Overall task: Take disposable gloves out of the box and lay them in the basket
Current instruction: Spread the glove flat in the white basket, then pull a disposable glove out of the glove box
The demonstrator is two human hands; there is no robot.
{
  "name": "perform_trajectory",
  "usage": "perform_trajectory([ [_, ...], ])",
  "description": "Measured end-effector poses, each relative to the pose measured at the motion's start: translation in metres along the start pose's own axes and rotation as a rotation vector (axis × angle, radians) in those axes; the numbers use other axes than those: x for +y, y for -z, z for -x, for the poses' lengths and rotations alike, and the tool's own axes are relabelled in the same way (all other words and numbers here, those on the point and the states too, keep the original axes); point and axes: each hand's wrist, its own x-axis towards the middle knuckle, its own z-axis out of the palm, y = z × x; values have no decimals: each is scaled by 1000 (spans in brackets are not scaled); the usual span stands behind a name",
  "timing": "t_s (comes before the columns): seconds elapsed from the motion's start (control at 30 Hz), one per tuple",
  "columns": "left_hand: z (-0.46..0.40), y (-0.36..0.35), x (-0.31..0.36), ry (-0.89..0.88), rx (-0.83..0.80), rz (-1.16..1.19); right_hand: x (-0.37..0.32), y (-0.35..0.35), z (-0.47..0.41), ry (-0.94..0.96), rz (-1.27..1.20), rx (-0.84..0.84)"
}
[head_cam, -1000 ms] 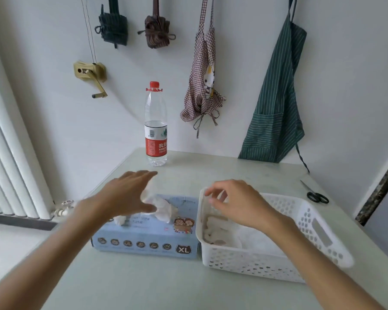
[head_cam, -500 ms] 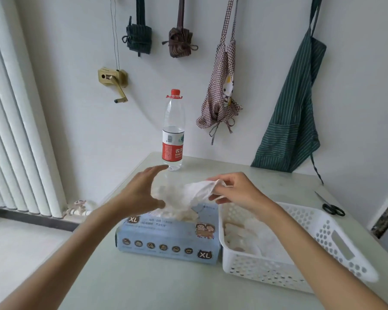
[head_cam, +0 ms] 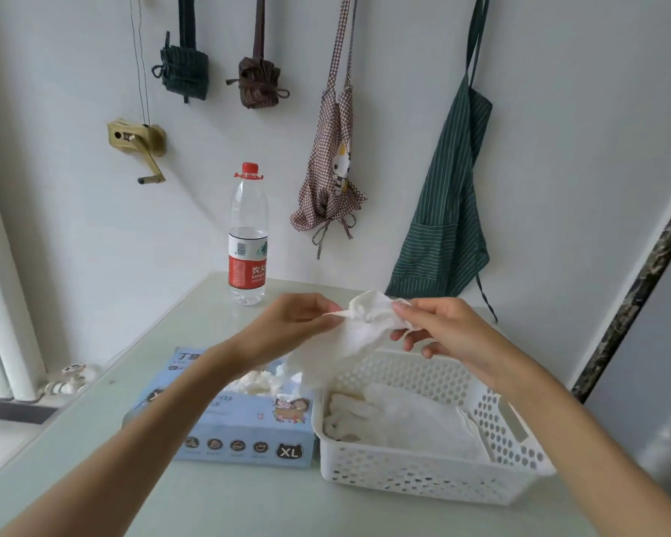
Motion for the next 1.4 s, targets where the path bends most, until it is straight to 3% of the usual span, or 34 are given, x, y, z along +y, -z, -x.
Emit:
perform_trajectory([
  [0.07,-5,-3,5,-11,-14,-3,9,14,3,-7,66,20],
  [0.2,-18,-17,21,-20,-62,-89,15,23,8,-5,-14,-182],
  [0.27,-24,-23,29,-20,-75,-153,15,15,6,53,85,-214],
  [0.33,-28,-24,34,-23,-79,-219,15,7,3,158,195,-138],
  [0.43,-27,-18,36,-12,-85,-255,11,13,4,264,132,42],
  [0.6,-27,-18,31,39,-138,-160,8,31,2,258,-40,204],
  [0.77,-33,-23,22,63,-140,-111,12,42,-3,303,-57,398],
  [0.9,-40,-21,16,52,-97,-92,27,60,-2,245,35,421],
  [1.03,-45,-30,12,31,-112,-278,42,67,1,211,129,450],
  [1.23,-33,-17,18,-111,134,-377,44,58,21,347,138,463],
  [1.4,-41,-4,38,-210,40,-574,53,56,27,313,38,493],
])
